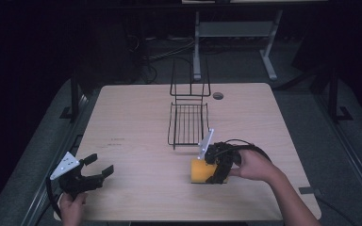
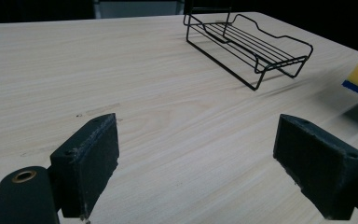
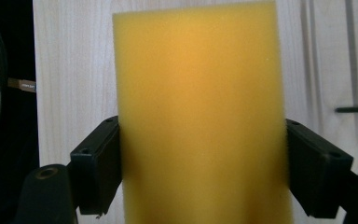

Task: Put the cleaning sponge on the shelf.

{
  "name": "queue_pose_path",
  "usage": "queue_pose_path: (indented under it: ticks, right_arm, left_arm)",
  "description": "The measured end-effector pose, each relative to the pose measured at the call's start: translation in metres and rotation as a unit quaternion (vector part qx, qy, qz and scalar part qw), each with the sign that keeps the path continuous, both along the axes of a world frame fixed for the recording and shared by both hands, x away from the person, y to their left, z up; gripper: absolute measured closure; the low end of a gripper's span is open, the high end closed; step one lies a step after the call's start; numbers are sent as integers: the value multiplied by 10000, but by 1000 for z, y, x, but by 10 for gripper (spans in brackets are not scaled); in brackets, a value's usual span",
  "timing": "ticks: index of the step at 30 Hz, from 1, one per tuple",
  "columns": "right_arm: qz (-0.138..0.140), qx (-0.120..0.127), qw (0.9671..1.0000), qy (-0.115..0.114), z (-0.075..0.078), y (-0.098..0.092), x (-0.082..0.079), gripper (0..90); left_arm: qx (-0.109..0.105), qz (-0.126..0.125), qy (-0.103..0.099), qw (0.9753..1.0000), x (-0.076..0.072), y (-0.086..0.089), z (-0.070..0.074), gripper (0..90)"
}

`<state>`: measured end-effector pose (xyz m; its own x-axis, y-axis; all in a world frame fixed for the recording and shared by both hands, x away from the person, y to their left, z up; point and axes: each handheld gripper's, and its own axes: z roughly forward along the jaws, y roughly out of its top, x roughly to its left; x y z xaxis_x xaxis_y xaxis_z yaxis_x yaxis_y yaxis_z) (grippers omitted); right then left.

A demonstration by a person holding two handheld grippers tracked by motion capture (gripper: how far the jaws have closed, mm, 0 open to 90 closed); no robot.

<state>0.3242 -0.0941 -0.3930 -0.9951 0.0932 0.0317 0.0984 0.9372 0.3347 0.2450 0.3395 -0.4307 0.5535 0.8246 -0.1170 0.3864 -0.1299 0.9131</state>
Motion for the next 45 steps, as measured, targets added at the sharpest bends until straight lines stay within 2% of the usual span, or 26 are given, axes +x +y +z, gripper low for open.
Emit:
queue_pose_path:
  ticks: [24, 32, 45]
  right_arm:
    - [6, 76, 10000, 5, 8, 6, 6, 214]
    - [23, 102, 9999, 3, 7, 11, 14, 214]
    - [-147, 220, 9995, 187, 2, 11, 30, 214]
  left_arm:
    - [-28, 0, -18, 10000, 0, 0, 0, 134]
    - [-2, -21, -7, 10000, 1, 0, 0, 134]
    - [0, -26, -5, 10000, 1, 0, 0, 134]
